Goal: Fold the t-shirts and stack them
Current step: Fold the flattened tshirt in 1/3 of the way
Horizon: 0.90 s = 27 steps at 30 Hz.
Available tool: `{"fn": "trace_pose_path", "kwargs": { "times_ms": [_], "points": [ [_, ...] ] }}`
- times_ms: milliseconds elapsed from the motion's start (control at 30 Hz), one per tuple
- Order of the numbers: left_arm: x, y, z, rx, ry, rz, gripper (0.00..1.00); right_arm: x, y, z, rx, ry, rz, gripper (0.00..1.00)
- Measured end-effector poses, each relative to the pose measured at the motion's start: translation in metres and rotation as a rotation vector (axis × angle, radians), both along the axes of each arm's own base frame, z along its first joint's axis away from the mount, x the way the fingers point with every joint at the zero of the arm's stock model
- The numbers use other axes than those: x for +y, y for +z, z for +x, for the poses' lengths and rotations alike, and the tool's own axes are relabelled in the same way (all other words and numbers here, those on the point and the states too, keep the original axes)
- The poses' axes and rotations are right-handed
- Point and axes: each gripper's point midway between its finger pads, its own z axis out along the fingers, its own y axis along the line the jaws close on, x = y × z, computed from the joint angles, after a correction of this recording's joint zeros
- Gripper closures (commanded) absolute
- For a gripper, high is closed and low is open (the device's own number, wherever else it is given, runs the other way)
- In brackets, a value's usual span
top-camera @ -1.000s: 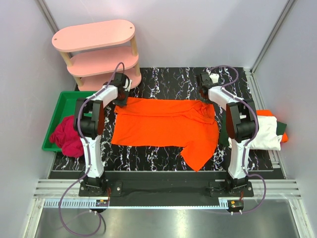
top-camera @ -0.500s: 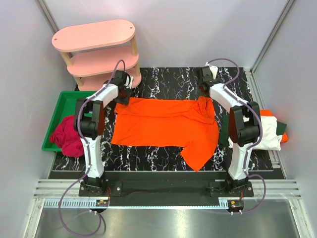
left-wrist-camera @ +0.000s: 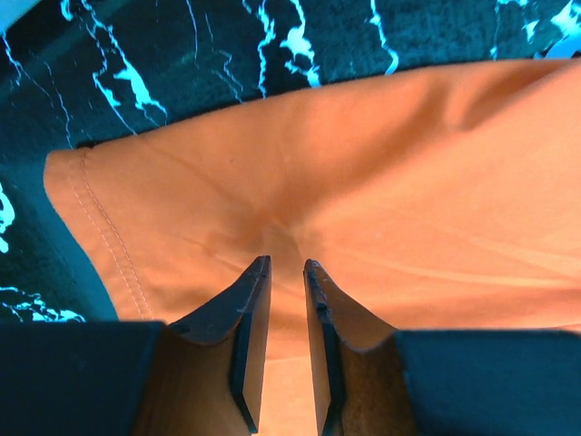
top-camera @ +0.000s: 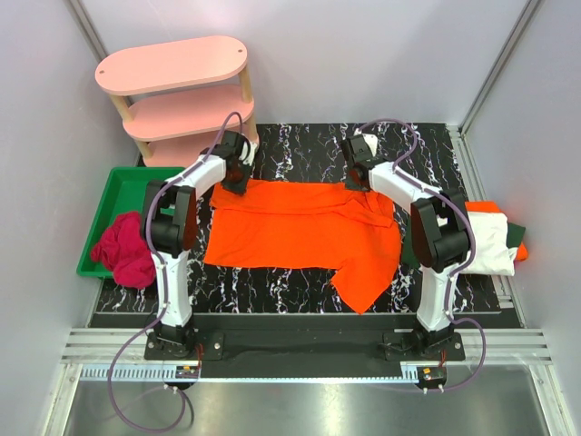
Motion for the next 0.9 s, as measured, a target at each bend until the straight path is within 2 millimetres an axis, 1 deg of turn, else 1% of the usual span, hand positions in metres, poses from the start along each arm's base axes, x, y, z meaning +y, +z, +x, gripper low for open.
{"fn": "trace_pose_path", "kwargs": {
  "times_ms": [100,267,433,633,767,900],
  "points": [
    [0.001,-0.001,-0.004,0.017,-0.001,0.004,0.75,-0.01,-0.004,0.0,0.007,-0.026,-0.029,0.62],
    [0.002,-0.003,-0.008,0.035,-0.003,0.011,0.75,-0.027,-0.019,-0.003,0.054,-0.065,-0.062,0.62],
    [0.004,-0.004,-0.013,0.053,-0.007,0.018,0.76,-0.05,-0.032,-0.005,0.099,-0.12,-0.075,0.62],
    [0.008,-0.007,-0.018,0.073,-0.003,0.027,0.77,-0.073,-0.035,-0.005,0.129,-0.187,-0.097,0.63],
    [0.014,-0.011,-0.02,0.087,0.01,0.029,0.77,-0.083,-0.036,-0.008,0.142,-0.217,-0.115,0.62],
    [0.019,-0.013,-0.02,0.091,0.02,0.03,0.78,-0.089,-0.038,-0.008,0.158,-0.235,-0.115,0.62]
  ]
}}
